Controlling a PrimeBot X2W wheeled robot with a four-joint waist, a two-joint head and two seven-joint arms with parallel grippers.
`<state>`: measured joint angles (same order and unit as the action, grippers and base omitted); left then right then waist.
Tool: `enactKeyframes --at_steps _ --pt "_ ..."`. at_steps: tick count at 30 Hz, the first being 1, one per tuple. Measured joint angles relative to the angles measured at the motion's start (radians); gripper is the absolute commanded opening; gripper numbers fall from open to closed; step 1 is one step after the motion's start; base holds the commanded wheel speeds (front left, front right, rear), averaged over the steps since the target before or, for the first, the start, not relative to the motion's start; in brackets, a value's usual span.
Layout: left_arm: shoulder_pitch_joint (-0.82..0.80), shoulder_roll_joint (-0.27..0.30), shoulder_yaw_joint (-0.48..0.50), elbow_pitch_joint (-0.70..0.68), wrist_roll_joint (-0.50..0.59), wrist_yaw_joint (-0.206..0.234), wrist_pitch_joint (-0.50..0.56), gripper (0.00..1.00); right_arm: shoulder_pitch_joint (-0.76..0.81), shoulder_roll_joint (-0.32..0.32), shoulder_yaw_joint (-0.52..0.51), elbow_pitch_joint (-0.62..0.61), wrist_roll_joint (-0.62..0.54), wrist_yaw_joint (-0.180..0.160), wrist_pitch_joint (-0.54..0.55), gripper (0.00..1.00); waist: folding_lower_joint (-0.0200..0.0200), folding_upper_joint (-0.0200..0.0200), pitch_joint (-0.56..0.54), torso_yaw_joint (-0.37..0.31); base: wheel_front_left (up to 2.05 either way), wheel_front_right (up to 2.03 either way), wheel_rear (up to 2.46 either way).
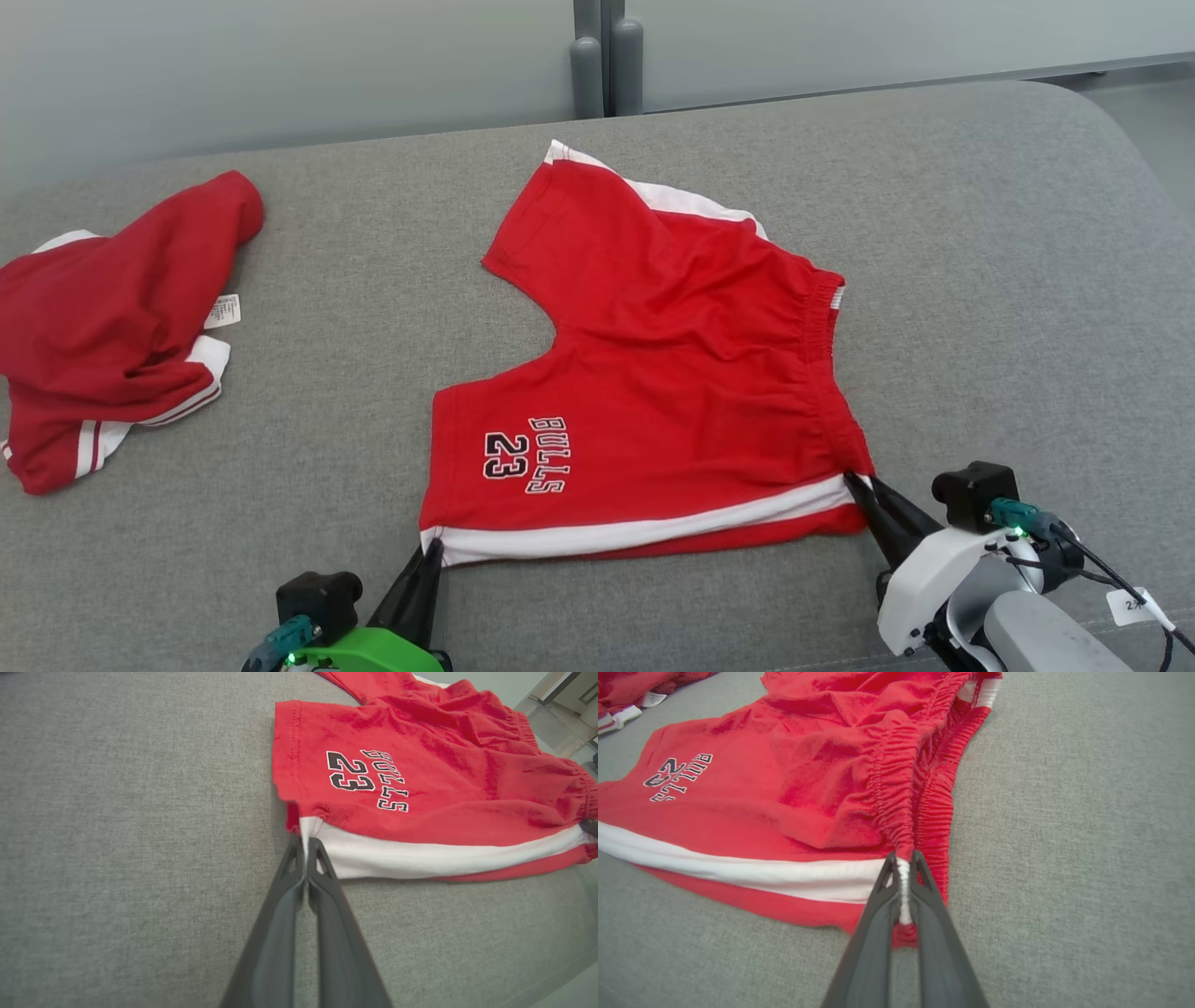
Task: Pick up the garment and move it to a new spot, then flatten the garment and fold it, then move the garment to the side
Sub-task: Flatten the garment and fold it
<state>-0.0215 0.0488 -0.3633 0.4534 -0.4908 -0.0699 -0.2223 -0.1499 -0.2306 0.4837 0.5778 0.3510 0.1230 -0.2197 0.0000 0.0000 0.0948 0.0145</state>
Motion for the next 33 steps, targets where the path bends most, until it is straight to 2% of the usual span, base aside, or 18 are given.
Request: enactKeyframes --at_steps 14,26,33 --pt "-0.022 -0.001 0.041 -0.130 -0.017 0.001 -0.026 0.00 -0.007 -0.016 -0.062 -0.107 0.022 0.000 -0.019 0.00 0.0000 0.0000 -0.031 -0.002 0.00 0.00 0.00" --pt "-0.018 -0.001 0.040 -0.396 0.030 0.010 -0.026 0.00 0.018 -0.057 -0.085 -0.233 0.018 -0.003 -0.026 0.00 0.0000 0.0000 -0.081 0.014 0.00 0.00 0.00" --pt "0.034 -0.001 0.034 -0.514 0.066 0.029 -0.029 0.00 0.044 -0.077 -0.088 -0.298 0.016 -0.020 -0.026 0.00 0.0000 0.0000 -0.093 0.021 0.00 0.00 0.00"
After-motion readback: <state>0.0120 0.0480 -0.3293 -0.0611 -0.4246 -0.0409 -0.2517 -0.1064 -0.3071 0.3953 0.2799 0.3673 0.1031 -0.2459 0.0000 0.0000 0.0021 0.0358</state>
